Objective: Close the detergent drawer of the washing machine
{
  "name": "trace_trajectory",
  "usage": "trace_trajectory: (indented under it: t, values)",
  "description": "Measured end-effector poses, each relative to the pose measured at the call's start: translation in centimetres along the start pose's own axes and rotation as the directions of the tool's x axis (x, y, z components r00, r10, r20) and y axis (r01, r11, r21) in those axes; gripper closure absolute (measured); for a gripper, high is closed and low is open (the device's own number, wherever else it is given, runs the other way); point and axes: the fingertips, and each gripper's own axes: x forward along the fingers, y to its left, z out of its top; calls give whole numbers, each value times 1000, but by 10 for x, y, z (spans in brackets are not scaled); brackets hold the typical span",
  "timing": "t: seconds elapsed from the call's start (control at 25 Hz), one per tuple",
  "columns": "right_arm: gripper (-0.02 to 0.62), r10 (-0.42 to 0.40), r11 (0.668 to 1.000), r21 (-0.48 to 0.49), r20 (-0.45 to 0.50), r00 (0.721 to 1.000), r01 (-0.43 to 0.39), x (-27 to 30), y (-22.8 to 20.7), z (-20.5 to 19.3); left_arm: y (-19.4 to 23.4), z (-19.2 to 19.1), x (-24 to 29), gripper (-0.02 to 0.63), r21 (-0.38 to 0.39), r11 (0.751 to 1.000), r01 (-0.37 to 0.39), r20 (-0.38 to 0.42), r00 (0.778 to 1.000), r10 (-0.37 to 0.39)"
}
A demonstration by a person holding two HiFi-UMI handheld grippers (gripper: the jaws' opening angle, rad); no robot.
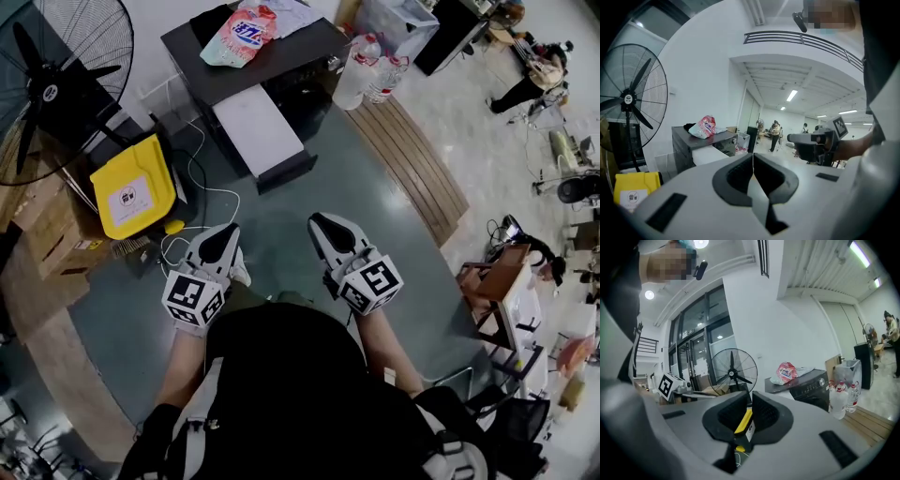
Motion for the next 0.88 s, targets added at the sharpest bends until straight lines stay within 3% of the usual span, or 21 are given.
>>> trace_trajectory:
  t: [0.2, 0.44, 0.64, 0.88]
  values:
    - [563, -83, 997, 0, -30, 996, 83, 50, -16, 8, 45, 5, 30, 595, 11, 994, 104, -46, 994, -104]
    - [563, -184, 983, 7, -35, 982, 184, 105, -37, 11, 94, 7, 63, 595, 19, 967, 253, -112, 962, -249]
    - [563, -288, 957, 30, -53, 956, 290, 129, -57, 5, 114, 1, 85, 594, 25, 920, 391, -180, 907, -381]
    - [560, -400, 913, 55, -82, 913, 405, 136, -86, -13, 132, -14, 105, 591, 12, 874, 486, -257, 846, -467]
